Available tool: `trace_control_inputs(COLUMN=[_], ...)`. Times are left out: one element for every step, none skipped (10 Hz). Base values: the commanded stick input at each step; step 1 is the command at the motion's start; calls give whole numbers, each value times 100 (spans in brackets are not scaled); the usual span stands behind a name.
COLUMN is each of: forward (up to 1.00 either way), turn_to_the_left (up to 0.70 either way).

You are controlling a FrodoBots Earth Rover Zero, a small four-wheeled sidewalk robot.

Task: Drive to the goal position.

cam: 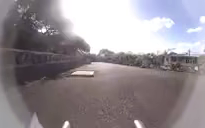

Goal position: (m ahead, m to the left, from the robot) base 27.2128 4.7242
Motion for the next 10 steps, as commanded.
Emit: trace_control_inputs(forward=[70, 70, 70, 70, 70, 70, 70, 70, 70, 70], turn_to_the_left=[0, 0, 0, 0, 0, -1, -3, -5, -33, -33])
